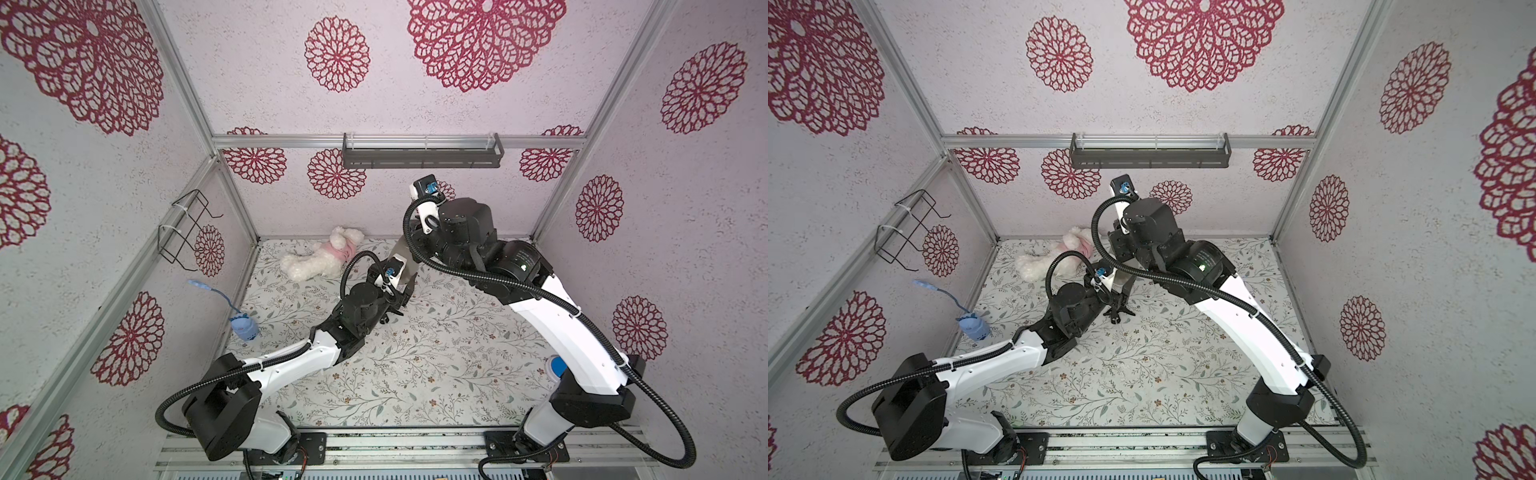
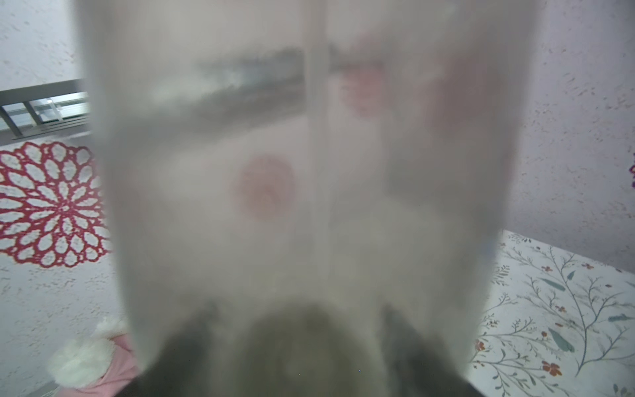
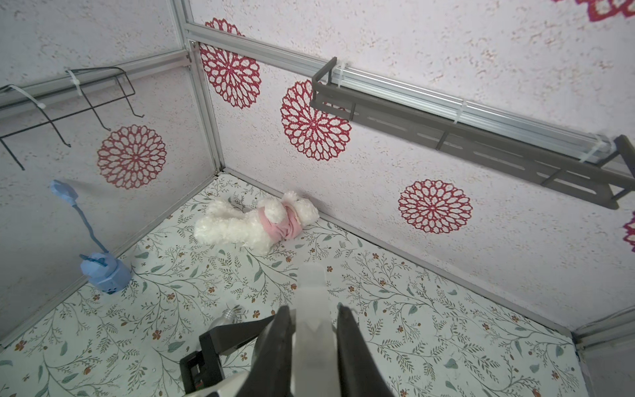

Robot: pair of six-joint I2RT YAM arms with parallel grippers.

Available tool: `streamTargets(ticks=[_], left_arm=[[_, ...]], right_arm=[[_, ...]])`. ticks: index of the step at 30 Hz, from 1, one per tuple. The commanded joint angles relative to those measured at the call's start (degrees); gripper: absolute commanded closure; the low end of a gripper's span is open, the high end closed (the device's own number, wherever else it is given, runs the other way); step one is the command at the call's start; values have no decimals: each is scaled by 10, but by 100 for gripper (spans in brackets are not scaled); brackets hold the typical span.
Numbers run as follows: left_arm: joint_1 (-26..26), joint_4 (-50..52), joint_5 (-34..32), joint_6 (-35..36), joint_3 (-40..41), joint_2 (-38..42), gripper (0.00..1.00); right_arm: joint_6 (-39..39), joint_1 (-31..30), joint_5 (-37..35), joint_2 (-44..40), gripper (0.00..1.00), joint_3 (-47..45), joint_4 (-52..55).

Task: Attach spray nozzles to spray bottles
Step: Insert the spray nozzle into the spray bottle.

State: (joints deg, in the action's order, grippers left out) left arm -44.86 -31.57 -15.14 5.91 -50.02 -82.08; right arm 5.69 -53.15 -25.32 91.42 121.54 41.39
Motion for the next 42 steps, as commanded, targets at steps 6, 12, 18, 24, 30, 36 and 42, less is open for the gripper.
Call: streamTargets(ticks=[6,12,18,24,30,36,42], left_arm=[[-6,-46,-24,-14,-31,10,45],[-7,-56,-34,-6,-33,3,45],[-7,-64,-27,-8,-25,8,45],[-5,-69,-14,-6,-12,16,45],[-1,-65,4,-10,-15,14,45],[18,-42,44,-33,-20,17,45],[21,-22,61,-32,-31,15,45]], right_arm=[[42,-50,-121,-24,84,-69,-54],[110,-55,-195,80,85,91,78],[146,-55,-183,85,73,122,95],[148,-55,-119,52,57,107,75],[138,-55,-88,34,47,102,73],[121,-54,-52,-28,41,33,31],[106,-53,-46,-47,40,29,18]])
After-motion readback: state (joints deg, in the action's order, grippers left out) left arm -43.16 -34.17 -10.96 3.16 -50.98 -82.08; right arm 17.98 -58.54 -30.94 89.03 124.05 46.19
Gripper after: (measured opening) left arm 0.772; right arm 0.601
